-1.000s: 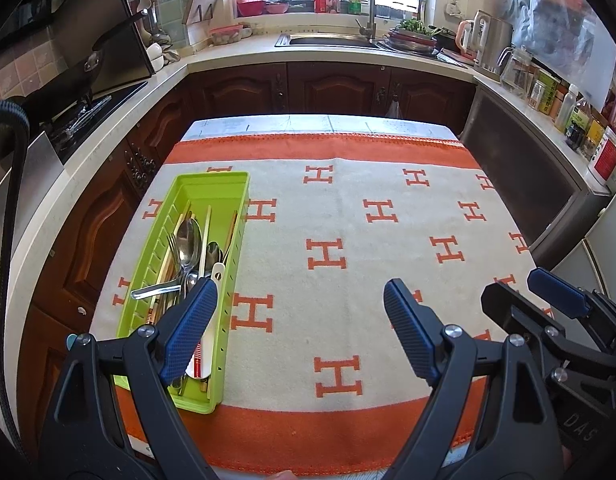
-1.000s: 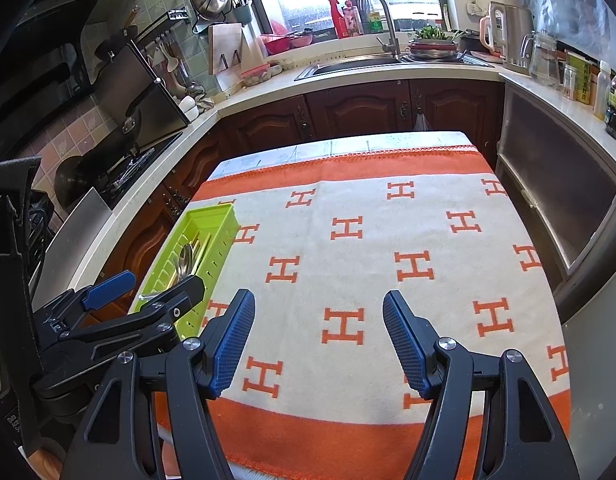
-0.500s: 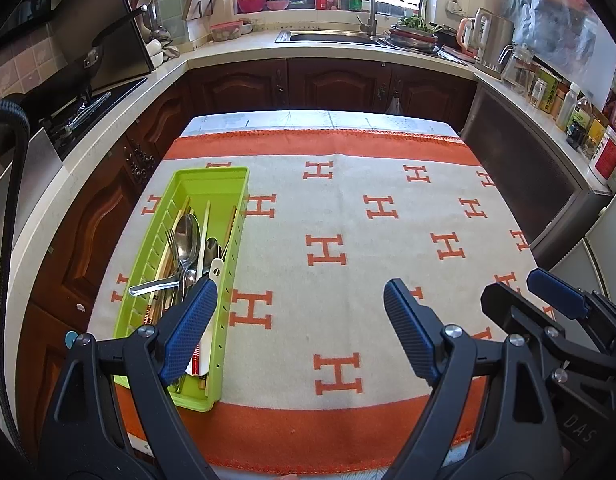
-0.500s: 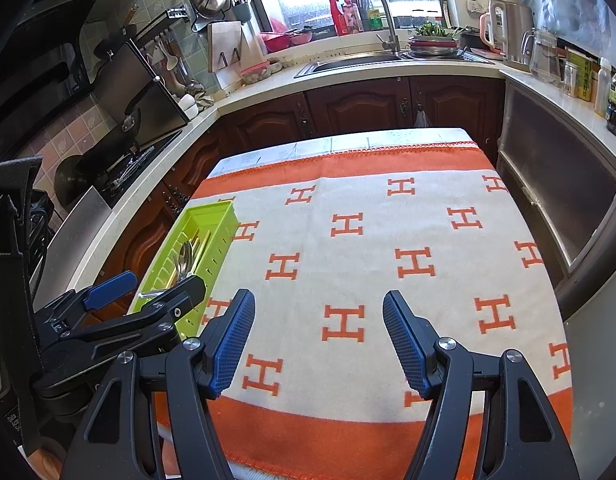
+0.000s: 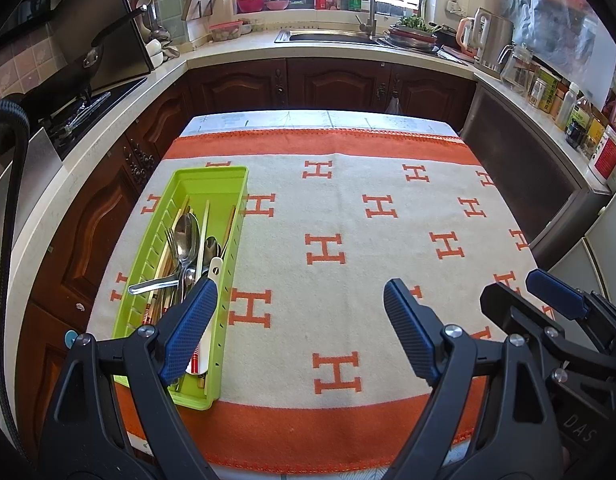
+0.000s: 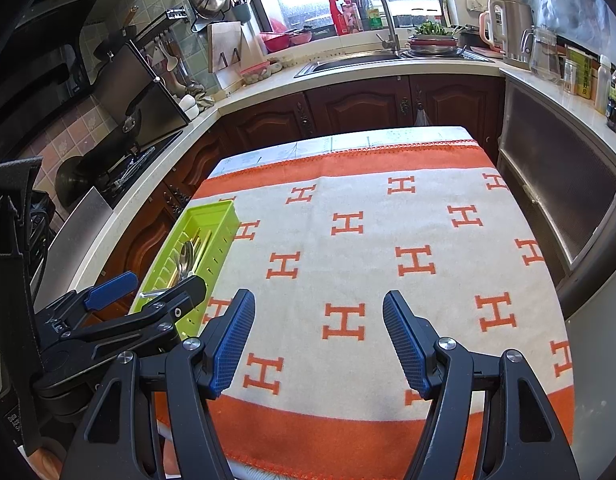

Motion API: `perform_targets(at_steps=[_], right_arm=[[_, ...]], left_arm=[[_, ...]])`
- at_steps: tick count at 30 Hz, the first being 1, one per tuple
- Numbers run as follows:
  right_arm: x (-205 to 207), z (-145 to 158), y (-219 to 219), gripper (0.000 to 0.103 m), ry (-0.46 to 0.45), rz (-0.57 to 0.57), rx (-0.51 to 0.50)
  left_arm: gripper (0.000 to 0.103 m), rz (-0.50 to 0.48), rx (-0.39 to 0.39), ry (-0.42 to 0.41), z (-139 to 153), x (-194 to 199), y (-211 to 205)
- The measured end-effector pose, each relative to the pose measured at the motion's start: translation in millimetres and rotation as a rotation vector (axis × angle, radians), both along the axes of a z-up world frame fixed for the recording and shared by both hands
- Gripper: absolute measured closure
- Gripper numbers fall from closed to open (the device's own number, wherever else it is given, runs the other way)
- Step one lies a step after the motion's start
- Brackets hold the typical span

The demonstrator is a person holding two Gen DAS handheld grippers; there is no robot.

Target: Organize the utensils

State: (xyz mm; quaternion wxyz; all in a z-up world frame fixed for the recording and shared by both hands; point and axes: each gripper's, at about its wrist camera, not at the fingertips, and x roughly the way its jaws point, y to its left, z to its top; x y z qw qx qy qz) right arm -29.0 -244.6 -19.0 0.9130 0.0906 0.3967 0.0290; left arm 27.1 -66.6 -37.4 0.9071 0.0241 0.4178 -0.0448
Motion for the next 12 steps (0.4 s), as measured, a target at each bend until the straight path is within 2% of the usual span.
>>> perform_targets(at_steps=[12], right_arm=[[-0.6,-3.8,0.8,0.035,0.005,0.0,0.003]], left_arm=[[0.019,0.0,0.004,0.016,-6.3,-3.2,-4.9]])
